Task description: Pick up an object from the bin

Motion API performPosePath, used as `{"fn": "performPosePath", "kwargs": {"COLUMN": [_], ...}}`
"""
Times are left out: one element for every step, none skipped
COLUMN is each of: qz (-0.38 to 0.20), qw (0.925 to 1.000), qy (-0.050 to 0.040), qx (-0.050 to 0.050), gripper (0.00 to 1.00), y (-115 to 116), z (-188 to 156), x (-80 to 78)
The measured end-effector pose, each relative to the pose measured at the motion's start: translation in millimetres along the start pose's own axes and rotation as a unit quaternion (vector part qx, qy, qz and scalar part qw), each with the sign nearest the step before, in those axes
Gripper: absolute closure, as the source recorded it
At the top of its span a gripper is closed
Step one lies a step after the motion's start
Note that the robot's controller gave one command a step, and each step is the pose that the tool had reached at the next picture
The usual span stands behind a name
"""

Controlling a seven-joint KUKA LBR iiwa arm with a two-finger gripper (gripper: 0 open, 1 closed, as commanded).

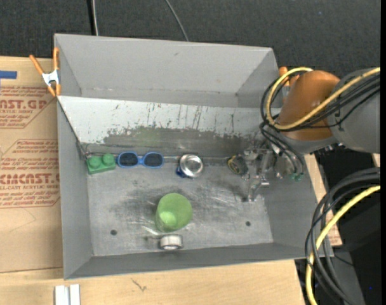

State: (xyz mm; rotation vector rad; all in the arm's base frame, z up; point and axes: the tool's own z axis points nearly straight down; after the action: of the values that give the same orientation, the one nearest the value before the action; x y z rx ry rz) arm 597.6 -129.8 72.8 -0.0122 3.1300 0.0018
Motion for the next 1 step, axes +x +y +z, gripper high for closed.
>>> {"fn": "performPosePath", "kwargs": {"qz": [-0.150], "qw": [0.9886], "qy": [0.0051], "qx": [0.000], "gripper": [0.00], "y": [-13.9], "z": [-29.2], "x": [44.3]}}
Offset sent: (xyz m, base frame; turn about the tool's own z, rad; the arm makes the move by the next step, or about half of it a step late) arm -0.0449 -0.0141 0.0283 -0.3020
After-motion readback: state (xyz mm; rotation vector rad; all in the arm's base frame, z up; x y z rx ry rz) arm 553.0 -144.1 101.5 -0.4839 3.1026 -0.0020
